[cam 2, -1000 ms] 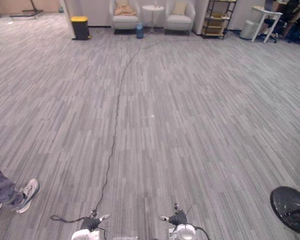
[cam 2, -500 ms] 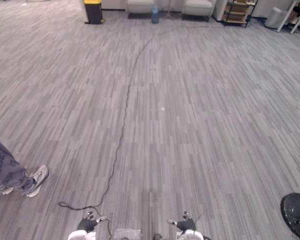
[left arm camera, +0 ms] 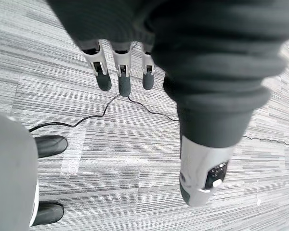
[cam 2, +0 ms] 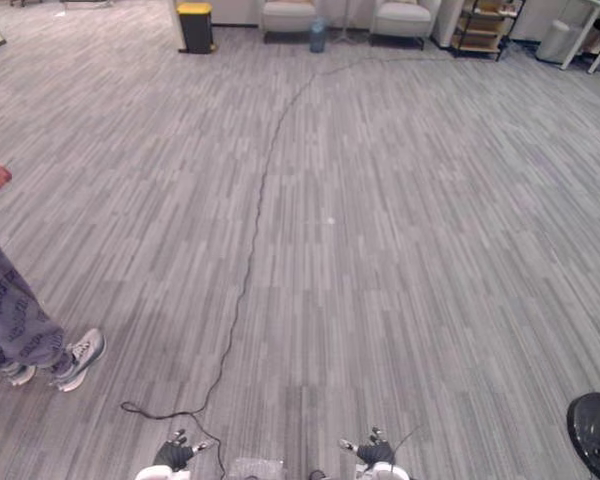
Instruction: Pick up cushions and gather them together orderly.
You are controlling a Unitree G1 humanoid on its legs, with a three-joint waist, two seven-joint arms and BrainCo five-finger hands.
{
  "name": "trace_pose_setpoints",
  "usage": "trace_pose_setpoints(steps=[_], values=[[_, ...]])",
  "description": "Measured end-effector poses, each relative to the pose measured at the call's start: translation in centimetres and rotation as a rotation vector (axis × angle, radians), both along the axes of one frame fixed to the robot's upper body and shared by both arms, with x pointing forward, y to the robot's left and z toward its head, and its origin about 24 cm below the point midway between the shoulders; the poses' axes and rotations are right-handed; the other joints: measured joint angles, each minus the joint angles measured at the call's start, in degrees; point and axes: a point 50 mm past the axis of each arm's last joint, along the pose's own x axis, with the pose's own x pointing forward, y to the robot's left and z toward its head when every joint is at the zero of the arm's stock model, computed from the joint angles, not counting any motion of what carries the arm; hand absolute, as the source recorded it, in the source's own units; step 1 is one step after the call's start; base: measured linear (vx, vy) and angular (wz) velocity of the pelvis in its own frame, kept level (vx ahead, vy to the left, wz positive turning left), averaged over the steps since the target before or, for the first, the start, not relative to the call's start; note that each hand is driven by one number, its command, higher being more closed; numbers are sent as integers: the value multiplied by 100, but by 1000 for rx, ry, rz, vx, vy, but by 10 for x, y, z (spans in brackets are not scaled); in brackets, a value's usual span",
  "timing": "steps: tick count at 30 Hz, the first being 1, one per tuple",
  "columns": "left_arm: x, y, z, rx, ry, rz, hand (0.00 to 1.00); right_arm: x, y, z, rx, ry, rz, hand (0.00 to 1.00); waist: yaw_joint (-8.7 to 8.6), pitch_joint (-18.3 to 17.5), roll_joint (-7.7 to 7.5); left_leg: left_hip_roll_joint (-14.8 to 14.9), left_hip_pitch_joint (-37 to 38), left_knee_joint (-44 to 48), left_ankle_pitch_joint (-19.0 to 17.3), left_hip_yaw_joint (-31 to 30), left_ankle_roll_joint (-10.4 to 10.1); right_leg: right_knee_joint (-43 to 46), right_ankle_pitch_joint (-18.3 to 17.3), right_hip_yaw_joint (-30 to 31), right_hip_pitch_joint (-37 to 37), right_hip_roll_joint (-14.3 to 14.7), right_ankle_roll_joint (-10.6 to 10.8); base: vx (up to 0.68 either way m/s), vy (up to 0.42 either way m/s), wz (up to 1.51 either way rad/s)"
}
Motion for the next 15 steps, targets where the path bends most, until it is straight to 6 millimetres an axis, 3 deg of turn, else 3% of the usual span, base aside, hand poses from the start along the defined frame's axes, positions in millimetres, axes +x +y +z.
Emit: trace_pose_setpoints(steps=[7,11,13,15], values=[[2,0,0,-2,2,4,0,1,-3,1,-2,-6,-21,0,-1,57,44,22,-152,28,0,-35,-1,92,-38,-14,-182,34,-19,-13,-35,2],[3,2,1,-3,-8,20,0,3,-5,2,-4,-16,-39,0,-4,142,21,49,-215,66,-42,-79,-52,531,-326,-32,-383,36,-59,29,-43,8],[7,7,4,3,-28,41,0,5,-1,2,7,-26,-54,0,-3,248,-98,83,-410,685,-392,-159,-112,868,-593,-145,-394,-42,-97,87,-88,26],[11,9,7,-4,-63,88,0,2,-1,1,9,-26,-85,0,98,276,-105,271,-875,2033,-1082,-115,-177,1338,-918,-184,-489,-37,-146,99,-85,4]])
